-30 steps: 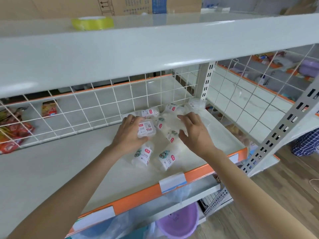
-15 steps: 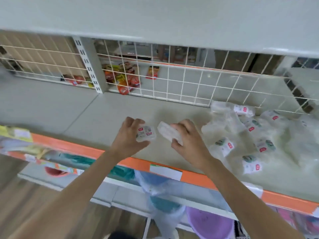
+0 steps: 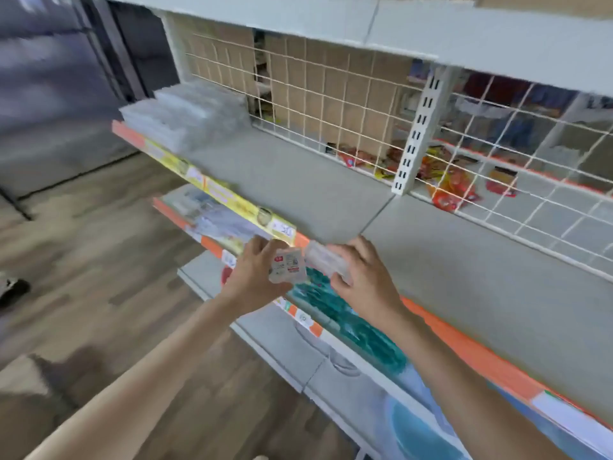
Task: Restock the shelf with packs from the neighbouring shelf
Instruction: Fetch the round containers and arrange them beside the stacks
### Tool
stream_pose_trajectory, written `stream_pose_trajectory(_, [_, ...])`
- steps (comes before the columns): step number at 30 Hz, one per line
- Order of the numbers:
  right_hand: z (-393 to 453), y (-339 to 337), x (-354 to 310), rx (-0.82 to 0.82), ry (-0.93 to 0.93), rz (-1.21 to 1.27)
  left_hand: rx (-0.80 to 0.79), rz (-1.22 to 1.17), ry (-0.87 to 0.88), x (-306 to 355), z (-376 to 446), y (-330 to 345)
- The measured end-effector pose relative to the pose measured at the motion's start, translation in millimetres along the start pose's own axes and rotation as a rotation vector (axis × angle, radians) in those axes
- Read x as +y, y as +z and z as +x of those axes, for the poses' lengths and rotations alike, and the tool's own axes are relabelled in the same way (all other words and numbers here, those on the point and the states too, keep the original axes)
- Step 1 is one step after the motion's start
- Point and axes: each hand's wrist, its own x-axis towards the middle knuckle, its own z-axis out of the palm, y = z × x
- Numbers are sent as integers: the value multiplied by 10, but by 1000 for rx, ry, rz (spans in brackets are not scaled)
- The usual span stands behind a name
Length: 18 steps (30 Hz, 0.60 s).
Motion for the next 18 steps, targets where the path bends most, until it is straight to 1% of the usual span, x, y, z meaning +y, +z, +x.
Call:
stream_pose_trajectory(3, [239, 430, -346, -31, -37, 54, 16, 36, -28, -434, -48, -328])
stream_pose_trajectory(6, [473, 717, -566, -57, -80, 82, 60, 44, -74, -780, -36, -641])
stream_pose_trajectory(11, [950, 1077, -701, -97, -117, 110, 130, 49, -119, -1242, 42, -800])
stream_pose_trajectory(14, [1265, 1382, -706, -105, -120, 142, 115, 44, -143, -1471, 174, -842])
stream_pose_trajectory(18, [1830, 1856, -668, -30, -131, 182, 59, 108, -182, -1851, 584, -1046])
